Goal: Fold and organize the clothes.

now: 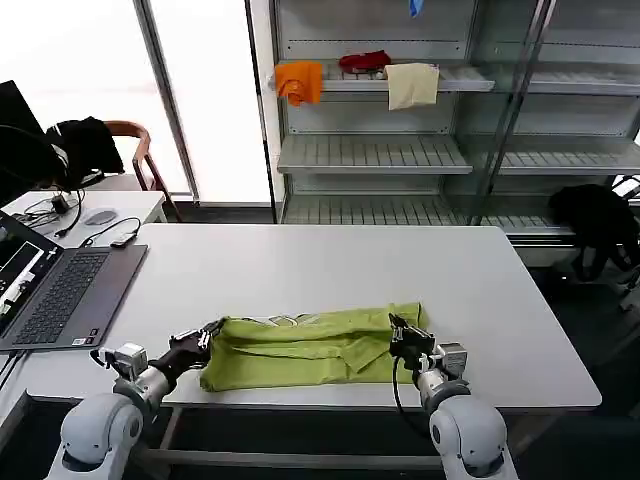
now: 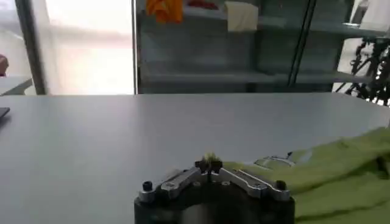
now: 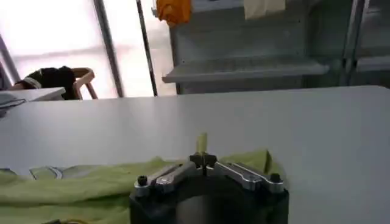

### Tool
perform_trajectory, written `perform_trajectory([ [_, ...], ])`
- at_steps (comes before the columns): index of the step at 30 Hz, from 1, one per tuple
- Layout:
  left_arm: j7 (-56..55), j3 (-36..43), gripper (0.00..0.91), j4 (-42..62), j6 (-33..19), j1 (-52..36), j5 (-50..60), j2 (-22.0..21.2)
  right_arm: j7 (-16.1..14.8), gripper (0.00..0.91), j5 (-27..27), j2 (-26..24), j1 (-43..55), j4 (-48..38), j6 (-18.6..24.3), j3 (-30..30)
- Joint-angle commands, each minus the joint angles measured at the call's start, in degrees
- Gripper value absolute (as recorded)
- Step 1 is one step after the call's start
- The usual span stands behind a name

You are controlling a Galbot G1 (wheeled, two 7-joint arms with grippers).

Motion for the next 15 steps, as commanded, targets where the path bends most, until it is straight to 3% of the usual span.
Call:
perform_trajectory([
  [1, 0.2, -0.1, 0.02, -1.3, -0.6, 2.3, 2.9, -0.1, 0.7, 0.141, -3.4, -0.4, -2.7, 1.4, 0.0, 0.1],
  [2, 0.2, 0.0, 0.06, -1.2, -1.0, 2.3, 4.0, -0.2, 0.8, 0.907, -6.4, -0.2, -2.8, 1.1, 0.1, 0.0],
  [3, 0.1, 0.3, 0.282, -1.2, -1.0, 2.1, 5.7, -0.3, 0.7, 0.907, -7.8, -0.1, -2.8, 0.9, 0.1, 0.0],
  [4, -0.1, 0.4, 0.907, -1.0, -1.1, 2.0, 7.0, -0.5, 0.4, 0.907, -13.3, 0.8, -3.1, 0.4, 0.2, 0.3],
  [10, -1.9, 0.7, 0.907, -0.3, -1.2, 1.6, 10.4, -1.4, 0.3, 0.907, -23.1, 0.8, -3.9, -0.8, 2.2, 1.0],
  [15, -2.6, 0.2, 0.907, -0.4, -1.3, 1.7, 10.8, -1.2, 0.2, 0.907, -24.0, -0.5, -3.7, -0.2, 2.6, 2.3],
])
